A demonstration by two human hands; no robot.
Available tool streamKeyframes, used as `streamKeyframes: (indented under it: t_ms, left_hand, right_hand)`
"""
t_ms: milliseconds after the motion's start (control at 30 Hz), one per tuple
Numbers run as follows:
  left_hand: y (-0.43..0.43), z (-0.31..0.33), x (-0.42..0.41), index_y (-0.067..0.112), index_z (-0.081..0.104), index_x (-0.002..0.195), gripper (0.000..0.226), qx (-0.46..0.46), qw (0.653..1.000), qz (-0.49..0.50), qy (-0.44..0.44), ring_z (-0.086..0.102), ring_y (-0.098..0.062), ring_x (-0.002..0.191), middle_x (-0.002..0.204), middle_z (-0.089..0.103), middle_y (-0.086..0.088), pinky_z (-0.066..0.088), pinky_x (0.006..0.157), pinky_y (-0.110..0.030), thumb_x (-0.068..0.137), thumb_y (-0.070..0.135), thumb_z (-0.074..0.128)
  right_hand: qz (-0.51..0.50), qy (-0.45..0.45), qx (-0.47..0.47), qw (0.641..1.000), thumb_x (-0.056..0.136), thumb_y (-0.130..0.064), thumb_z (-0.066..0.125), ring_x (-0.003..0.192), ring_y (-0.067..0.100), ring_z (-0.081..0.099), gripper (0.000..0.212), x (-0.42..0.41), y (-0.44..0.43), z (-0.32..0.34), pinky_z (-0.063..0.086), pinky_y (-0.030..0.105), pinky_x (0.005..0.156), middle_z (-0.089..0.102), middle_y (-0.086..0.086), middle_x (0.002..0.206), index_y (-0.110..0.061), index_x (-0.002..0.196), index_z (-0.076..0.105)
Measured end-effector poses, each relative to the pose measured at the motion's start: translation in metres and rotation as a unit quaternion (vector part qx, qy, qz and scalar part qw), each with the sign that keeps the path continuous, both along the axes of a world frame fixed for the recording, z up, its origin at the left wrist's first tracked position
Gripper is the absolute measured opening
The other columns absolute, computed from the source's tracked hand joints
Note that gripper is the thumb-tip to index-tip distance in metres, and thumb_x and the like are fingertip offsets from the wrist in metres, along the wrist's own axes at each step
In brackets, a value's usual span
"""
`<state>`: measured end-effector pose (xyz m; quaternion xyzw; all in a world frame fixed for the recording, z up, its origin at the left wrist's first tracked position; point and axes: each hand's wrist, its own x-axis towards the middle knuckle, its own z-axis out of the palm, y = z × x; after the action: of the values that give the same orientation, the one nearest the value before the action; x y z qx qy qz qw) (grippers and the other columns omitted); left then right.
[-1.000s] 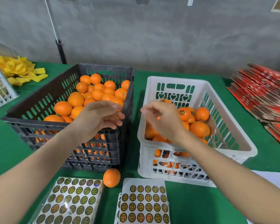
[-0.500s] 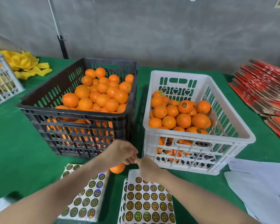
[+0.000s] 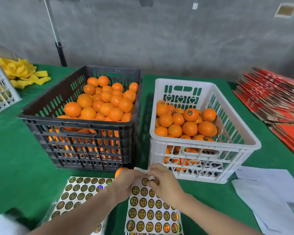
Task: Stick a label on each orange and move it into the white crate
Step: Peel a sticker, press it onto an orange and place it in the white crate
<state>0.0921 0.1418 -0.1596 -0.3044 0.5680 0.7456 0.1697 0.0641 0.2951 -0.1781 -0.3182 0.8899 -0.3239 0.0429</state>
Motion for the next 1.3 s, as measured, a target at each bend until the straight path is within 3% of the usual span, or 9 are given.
streamKeyframes:
  t_ms: [100, 300, 400, 567, 700, 900, 1067, 1167, 1300]
  left_hand:
    - [0.005, -0.002, -0.003, -0.008, 0.058, 0.087, 0.008, -0.055, 0.998, 0.021, -0.013, 0.055, -0.035, 0.074, 0.08, 0.059, -0.025, 0.046, 0.071, -0.038, 0.084, -0.002, 0.06]
    - [0.005, -0.009, -0.011, -0.002, 0.06, 0.084, 0.006, -0.093, 0.995, 0.025, -0.038, 0.062, -0.034, 0.065, 0.069, 0.064, -0.02, 0.053, 0.069, -0.04, 0.085, 0.003, 0.06]
    - [0.002, -0.014, -0.009, 0.005, 0.063, 0.085, 0.004, -0.154, 0.987, -0.038, 0.011, 0.063, -0.028, 0.075, 0.079, 0.066, -0.012, 0.054, 0.084, -0.045, 0.088, 0.006, 0.06]
    - [-0.002, -0.024, 0.003, 0.02, 0.065, 0.097, 0.009, -0.279, 0.946, -0.164, 0.028, 0.06, -0.019, 0.08, 0.082, 0.066, 0.001, 0.038, 0.108, -0.047, 0.09, 0.022, 0.059]
    - [-0.026, 0.029, 0.013, 0.013, 0.061, 0.119, 0.029, -0.436, 0.844, -0.184, 0.25, 0.058, 0.001, 0.077, 0.097, 0.066, 0.008, 0.044, 0.07, -0.009, 0.091, 0.018, 0.062]
    - [-0.069, 0.13, 0.01, 0.016, 0.067, 0.086, 0.008, -0.417, 0.771, -0.061, 0.477, 0.053, -0.004, 0.044, 0.061, 0.067, 0.0, 0.043, 0.044, -0.019, 0.091, 0.016, 0.06]
    - [-0.128, 0.165, -0.049, 0.01, 0.062, 0.094, 0.016, -0.41, 0.827, 0.0, 0.384, 0.058, -0.004, 0.046, 0.07, 0.067, -0.002, 0.046, 0.04, -0.018, 0.095, -0.002, 0.051]
    - [-0.184, 0.167, -0.09, 0.001, 0.062, 0.1, 0.023, -0.44, 0.855, -0.059, 0.267, 0.061, -0.017, 0.063, 0.079, 0.065, -0.008, 0.056, 0.056, -0.026, 0.092, -0.012, 0.046]
    - [-0.237, 0.154, -0.121, 0.014, 0.063, 0.076, 0.011, -0.655, 0.689, -0.297, 0.088, 0.057, -0.014, 0.073, 0.085, 0.062, -0.002, 0.044, 0.064, -0.024, 0.085, 0.009, 0.067]
  right_hand:
    - [-0.034, 0.021, -0.012, 0.999, 0.09, -0.016, 0.061, 0.111, 0.012, 0.053, 0.018, 0.007, 0.0, -0.005, 0.038, 0.016, 0.095, 0.047, -0.004, 0.13, -0.01, 0.103, 0.071]
    - [-0.043, 0.065, -0.111, 0.991, 0.081, 0.0, 0.066, 0.087, 0.016, 0.063, 0.012, 0.017, 0.002, -0.004, 0.052, 0.029, 0.077, 0.063, 0.003, 0.102, -0.008, 0.086, 0.074]
    - [-0.079, 0.011, -0.145, 0.986, 0.085, -0.011, 0.066, 0.1, 0.006, 0.053, 0.031, 0.014, 0.002, -0.002, 0.042, 0.018, 0.09, 0.059, -0.007, 0.108, -0.018, 0.115, 0.061]
    - [-0.044, -0.071, 0.004, 0.996, 0.087, -0.003, 0.054, 0.097, 0.01, 0.053, 0.059, 0.007, 0.005, -0.008, 0.042, 0.021, 0.086, 0.054, -0.006, 0.101, -0.026, 0.137, 0.032]
    - [-0.008, -0.005, -0.056, 0.998, 0.09, -0.007, 0.053, 0.099, 0.003, 0.054, 0.054, 0.012, 0.0, 0.015, 0.039, 0.01, 0.089, 0.056, -0.011, 0.103, -0.04, 0.128, 0.034]
    - [0.033, 0.143, -0.285, 0.947, 0.088, -0.005, 0.051, 0.092, 0.0, 0.061, 0.044, -0.005, -0.047, 0.108, 0.047, 0.012, 0.082, 0.06, -0.015, 0.097, -0.031, 0.123, 0.041]
    - [0.055, 0.12, -0.24, 0.962, 0.093, 0.003, 0.046, 0.09, 0.004, 0.06, 0.034, -0.05, -0.096, 0.149, 0.047, 0.017, 0.08, 0.066, 0.003, 0.096, -0.01, 0.124, 0.047]
    - [0.046, 0.086, -0.218, 0.971, 0.093, 0.003, 0.043, 0.08, -0.004, 0.056, 0.036, -0.073, -0.117, 0.154, 0.041, 0.007, 0.07, 0.067, 0.003, 0.093, -0.014, 0.125, 0.046]
    - [0.037, 0.042, -0.208, 0.977, 0.093, 0.003, 0.043, 0.08, -0.001, 0.058, 0.041, -0.088, -0.134, 0.148, 0.043, 0.009, 0.072, 0.065, -0.003, 0.089, -0.021, 0.127, 0.044]
